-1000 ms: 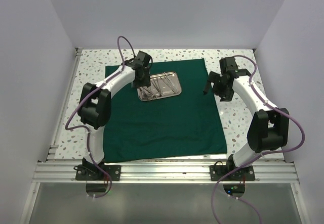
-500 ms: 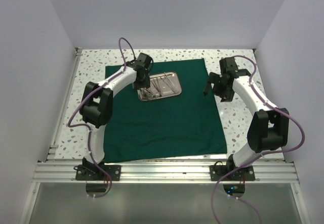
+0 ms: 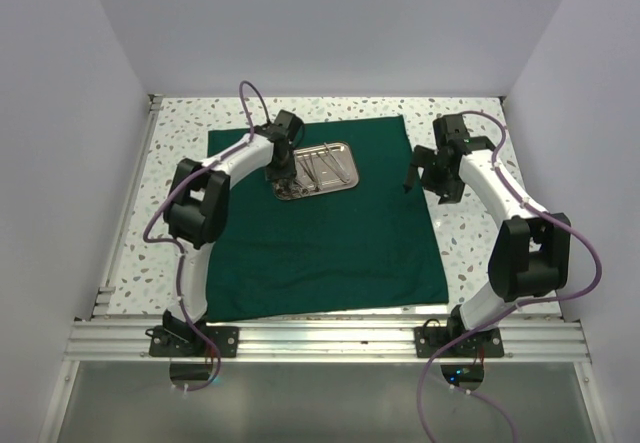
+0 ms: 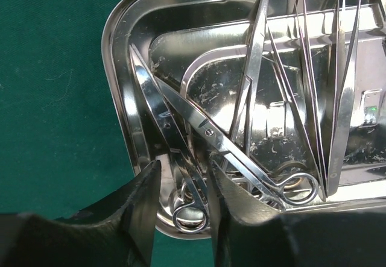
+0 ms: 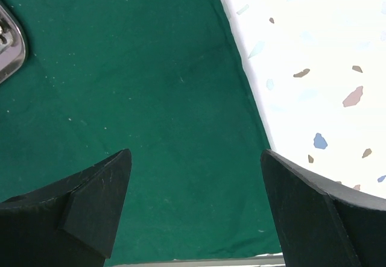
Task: Open and lay out the surgical kit
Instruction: Pick up the medical item from the container.
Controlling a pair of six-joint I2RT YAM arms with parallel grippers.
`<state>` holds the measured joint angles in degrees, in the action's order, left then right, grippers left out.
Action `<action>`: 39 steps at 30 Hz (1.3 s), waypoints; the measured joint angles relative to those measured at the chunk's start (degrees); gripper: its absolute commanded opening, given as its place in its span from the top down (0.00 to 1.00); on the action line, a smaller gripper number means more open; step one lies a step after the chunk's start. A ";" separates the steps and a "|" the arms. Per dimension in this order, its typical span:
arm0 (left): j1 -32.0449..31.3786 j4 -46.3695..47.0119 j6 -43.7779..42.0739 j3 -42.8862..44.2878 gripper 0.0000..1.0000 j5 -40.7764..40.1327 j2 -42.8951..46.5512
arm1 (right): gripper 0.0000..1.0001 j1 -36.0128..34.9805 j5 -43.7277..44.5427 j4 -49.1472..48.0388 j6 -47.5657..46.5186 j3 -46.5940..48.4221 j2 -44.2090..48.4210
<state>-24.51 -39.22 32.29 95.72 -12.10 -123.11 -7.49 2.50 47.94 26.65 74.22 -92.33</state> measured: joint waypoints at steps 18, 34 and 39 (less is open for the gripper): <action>0.00 2.91 0.28 -0.11 0.95 1.20 -1.29 | 0.08 0.00 1.05 1.44 -0.79 0.00 -1.40; 0.00 -1.68 0.04 10.05 1.00 1.14 -1.73 | 0.08 0.00 1.01 1.57 -0.79 0.48 -1.49; 0.00 -2.47 0.04 13.16 1.00 0.85 0.24 | 0.08 0.00 0.92 1.64 -0.79 1.31 -1.49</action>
<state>-24.51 -41.69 32.34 108.88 -11.25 -122.87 -7.49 3.42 49.58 25.87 75.53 -93.82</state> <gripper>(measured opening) 0.142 0.921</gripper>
